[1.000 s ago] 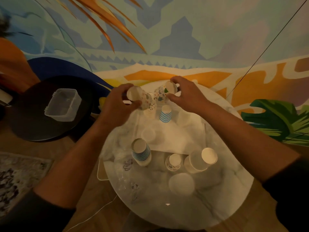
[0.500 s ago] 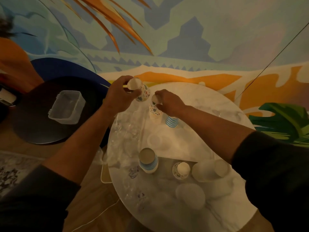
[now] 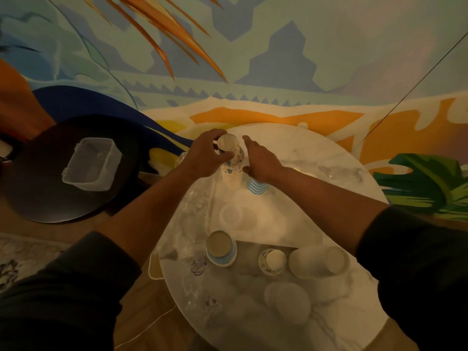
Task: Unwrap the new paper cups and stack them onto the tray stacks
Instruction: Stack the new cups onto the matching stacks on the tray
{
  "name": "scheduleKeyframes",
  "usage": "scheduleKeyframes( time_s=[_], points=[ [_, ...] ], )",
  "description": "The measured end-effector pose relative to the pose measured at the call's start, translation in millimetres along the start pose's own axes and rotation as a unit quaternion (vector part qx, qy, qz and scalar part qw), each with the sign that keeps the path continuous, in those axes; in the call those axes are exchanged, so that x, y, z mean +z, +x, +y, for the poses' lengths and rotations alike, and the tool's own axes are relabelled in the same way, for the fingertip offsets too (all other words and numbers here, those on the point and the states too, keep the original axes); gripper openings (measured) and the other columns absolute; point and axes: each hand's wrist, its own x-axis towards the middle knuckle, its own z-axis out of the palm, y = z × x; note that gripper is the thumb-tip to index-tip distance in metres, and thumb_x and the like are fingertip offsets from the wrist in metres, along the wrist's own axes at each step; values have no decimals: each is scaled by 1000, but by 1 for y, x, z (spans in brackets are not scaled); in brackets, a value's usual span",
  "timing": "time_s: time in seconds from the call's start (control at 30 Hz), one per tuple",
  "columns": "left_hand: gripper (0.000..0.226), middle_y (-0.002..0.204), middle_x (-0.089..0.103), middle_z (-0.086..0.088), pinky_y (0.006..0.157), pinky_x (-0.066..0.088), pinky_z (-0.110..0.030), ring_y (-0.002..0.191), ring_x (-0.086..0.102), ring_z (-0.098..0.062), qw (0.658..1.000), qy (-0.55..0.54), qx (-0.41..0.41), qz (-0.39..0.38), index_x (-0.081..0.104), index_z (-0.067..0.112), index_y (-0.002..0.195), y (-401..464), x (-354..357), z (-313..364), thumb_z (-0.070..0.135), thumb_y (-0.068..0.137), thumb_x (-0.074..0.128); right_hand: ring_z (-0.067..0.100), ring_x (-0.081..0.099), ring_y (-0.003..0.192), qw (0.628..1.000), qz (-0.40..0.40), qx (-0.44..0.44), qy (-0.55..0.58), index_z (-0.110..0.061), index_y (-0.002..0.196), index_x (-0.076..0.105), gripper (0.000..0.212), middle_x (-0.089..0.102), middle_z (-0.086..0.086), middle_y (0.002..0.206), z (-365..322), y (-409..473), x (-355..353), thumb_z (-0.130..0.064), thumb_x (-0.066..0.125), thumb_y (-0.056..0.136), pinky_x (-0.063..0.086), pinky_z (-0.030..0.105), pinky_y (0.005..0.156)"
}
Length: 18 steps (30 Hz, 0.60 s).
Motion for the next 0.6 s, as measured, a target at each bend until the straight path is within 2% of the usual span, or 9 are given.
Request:
scheduleKeyframes(
  time_s=[0.13, 0.23, 0.43, 0.5, 0.6],
  points=[
    [54, 124, 65, -11, 93, 55, -42, 107, 64, -26, 999, 38, 0, -31, 60, 7, 128, 11, 20, 0, 20, 80, 84, 41, 45, 132, 1000, -14, -5, -17, -10, 157, 23, 85, 31, 15, 158, 20, -10, -7, -18, 73, 88, 43, 48, 102],
    [58, 129, 65, -12, 97, 52, -40, 114, 62, -28, 996, 69, -21, -52, 58, 6, 131, 16, 33, -6, 23, 82, 83, 40, 40, 136, 1000, -12, -6, -15, -9, 156, 26, 81, 26, 13, 161, 28, -22, -14, -19, 71, 89, 41, 47, 107],
    [70, 137, 59, -11, 100, 47, -36, 124, 57, -28, 993, 78, -60, -63, 50, 10, 141, 18, 39, -9, 32, 83, 82, 37, 35, 142, 1000, -5, -20, -7, -13, 157, 25, 82, 16, 10, 166, 29, -63, -29, -35, 69, 92, 37, 45, 111],
    [78, 143, 52, -12, 102, 43, -35, 129, 52, -26, 993, 80, -69, -55, 44, 13, 146, 11, 33, -1, 36, 82, 82, 36, 36, 142, 999, -3, -32, 1, -13, 156, 27, 82, 19, 9, 166, 27, -81, -32, -38, 70, 92, 38, 45, 112],
    [70, 141, 51, -7, 98, 47, -32, 121, 55, -21, 997, 56, -50, 2, 47, 19, 144, -13, 15, 26, 37, 84, 79, 30, 38, 143, 998, -31, -49, 14, -14, 154, 33, 78, 23, 6, 165, 28, -104, -35, -41, 71, 91, 38, 42, 114]
  ],
)
